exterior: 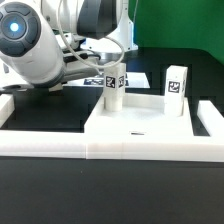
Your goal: Assemble square table
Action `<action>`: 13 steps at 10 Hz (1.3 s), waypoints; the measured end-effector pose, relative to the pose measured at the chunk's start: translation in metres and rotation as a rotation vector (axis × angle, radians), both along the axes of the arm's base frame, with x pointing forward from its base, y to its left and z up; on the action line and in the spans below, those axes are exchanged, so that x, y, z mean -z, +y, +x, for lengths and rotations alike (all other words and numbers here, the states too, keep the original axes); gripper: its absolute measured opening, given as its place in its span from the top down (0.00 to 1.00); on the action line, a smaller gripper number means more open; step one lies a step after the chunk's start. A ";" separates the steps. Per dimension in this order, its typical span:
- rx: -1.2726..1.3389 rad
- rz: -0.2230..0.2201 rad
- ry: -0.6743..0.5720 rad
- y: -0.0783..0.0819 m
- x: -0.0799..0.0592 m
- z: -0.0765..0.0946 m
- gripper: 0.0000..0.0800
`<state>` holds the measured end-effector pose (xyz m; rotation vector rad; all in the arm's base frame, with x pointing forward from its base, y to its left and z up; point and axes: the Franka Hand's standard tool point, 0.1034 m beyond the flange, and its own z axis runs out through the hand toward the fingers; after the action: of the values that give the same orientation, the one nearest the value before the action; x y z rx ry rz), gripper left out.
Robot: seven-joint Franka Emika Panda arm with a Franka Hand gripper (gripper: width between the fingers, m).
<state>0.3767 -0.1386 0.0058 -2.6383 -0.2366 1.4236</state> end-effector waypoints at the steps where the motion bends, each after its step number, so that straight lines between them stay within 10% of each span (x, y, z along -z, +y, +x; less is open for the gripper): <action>1: -0.001 0.000 0.000 0.000 0.000 0.000 0.64; 4: -0.006 0.004 0.009 0.002 -0.004 0.002 0.64; 10: -0.008 0.022 -0.108 0.009 -0.119 0.059 0.64; 13: 0.016 0.025 -0.307 0.009 -0.114 0.074 0.64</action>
Offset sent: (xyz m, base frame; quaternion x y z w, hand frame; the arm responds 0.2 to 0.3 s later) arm 0.0000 0.0000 0.0000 0.0000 0.0000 0.0000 1.0000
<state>0.4503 -0.1300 0.1197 -2.8206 -0.2615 0.9977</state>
